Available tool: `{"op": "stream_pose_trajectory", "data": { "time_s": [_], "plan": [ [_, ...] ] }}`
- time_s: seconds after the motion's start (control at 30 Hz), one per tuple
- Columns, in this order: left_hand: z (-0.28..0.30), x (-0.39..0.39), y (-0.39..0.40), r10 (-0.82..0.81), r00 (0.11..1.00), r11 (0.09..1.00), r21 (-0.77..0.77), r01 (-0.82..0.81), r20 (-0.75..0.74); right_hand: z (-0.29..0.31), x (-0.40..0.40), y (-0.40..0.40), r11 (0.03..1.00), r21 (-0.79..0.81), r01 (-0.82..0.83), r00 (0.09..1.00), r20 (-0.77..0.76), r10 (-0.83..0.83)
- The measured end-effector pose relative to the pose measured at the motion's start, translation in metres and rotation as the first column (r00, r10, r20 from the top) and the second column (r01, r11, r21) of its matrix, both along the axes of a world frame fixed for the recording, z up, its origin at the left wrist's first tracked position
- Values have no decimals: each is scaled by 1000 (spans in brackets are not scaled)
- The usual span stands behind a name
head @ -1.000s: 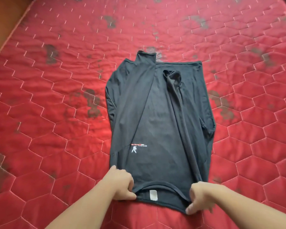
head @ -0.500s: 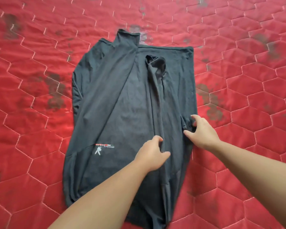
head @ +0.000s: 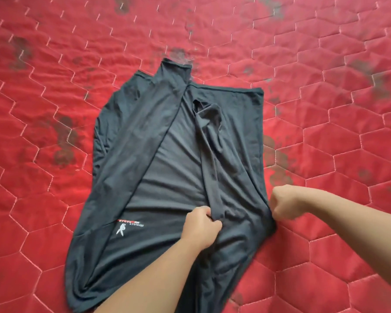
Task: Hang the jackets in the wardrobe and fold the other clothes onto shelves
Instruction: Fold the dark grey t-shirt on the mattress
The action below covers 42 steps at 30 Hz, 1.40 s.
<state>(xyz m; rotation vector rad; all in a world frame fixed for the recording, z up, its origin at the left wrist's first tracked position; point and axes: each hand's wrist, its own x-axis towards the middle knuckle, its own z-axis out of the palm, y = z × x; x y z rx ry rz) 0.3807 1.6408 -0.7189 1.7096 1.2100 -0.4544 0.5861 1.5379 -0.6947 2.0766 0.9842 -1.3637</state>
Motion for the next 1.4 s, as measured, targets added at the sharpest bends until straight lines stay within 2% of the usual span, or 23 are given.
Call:
{"op": "stream_pose_trajectory", "data": {
  "time_s": [0.03, 0.1, 0.13, 0.17, 0.23, 0.3, 0.37, 0.47, 0.53, 0.63, 0.7, 0.77, 0.83, 0.87, 0.93, 1.07, 1.13, 1.2, 1.23, 1.33, 1.4],
  "plan": [
    [-2, 1, 2, -40, 999, 998, -44, 40, 7, -1, 1, 9, 977, 187, 99, 992, 60, -112],
    [-5, 3, 10, -46, 998, 973, -222, 56, 50, -2, -3, 27, 786, 561, 260, 924, 92, -372],
    [-6, 5, 15, -32, 997, 952, -301, 51, 69, -2, -6, 38, 697, 666, 266, 897, 93, -432],
    [-7, 7, 21, -11, 995, 949, -313, 40, 95, -5, -8, 49, 646, 722, 250, 888, 96, -451],
    [-9, 15, 34, 91, 979, 986, -152, -64, 180, -8, -10, 75, 561, 785, 262, 878, 48, -477],
    [-11, 33, 52, 225, 929, 974, -44, -222, 294, -10, -6, 102, 454, 818, 354, 812, -28, -583],
    [-10, 56, 75, 307, 880, 949, -45, -313, 363, -8, -1, 125, 341, 836, 431, 733, -104, -672],
    [-14, 96, 121, 427, 789, 902, -144, -407, 442, -10, 10, 158, 273, 817, 508, 662, -168, -730],
    [-18, 120, 148, 460, 762, 886, -186, -424, 456, -16, 21, 179, 244, 777, 580, 623, -230, -748],
    [-12, 144, 172, 511, 786, 847, -357, -392, 348, -26, 34, 200, 253, 691, 677, 578, -285, -765],
    [-9, 149, 183, 455, 835, 856, -411, -315, 310, -24, 40, 206, 201, 666, 718, 557, -378, -739],
    [-9, 151, 190, 430, 837, 855, -449, -258, 338, -18, 47, 205, 89, 583, 808, 478, -559, -677],
    [-5, 153, 195, 491, 785, 798, -556, -232, 377, -12, 59, 199, 20, 410, 912, 345, -742, -575],
    [-2, 154, 198, 521, 756, 765, -610, -207, 396, -10, 64, 196, 3, 317, 949, 270, -804, -529],
    [7, 158, 204, 536, 729, 735, -661, -155, 425, -8, 75, 192, -14, 213, 977, 179, -853, -489],
    [18, 163, 207, 538, 716, 709, -698, -98, 446, -2, 85, 186, -123, 181, 976, 108, -886, -451],
    [24, 165, 206, 526, 739, 673, -737, -59, 421, 2, 86, 184, -101, 203, 974, 138, -885, -445],
    [29, 168, 205, 475, 787, 680, -732, -44, 394, 4, 88, 179, -42, 231, 972, 188, -872, -452],
    [27, 170, 204, 435, 803, 725, -687, -45, 407, 4, 89, 176, -36, 234, 972, 193, -873, -447],
    [26, 176, 205, 331, 807, 894, -436, -102, 490, 5, 87, 169, -83, 224, 971, 159, -864, -478],
    [24, 177, 208, 314, 781, 939, -300, -171, 539, 3, 87, 164, -119, 243, 963, 144, -833, -535]
  ]
}}
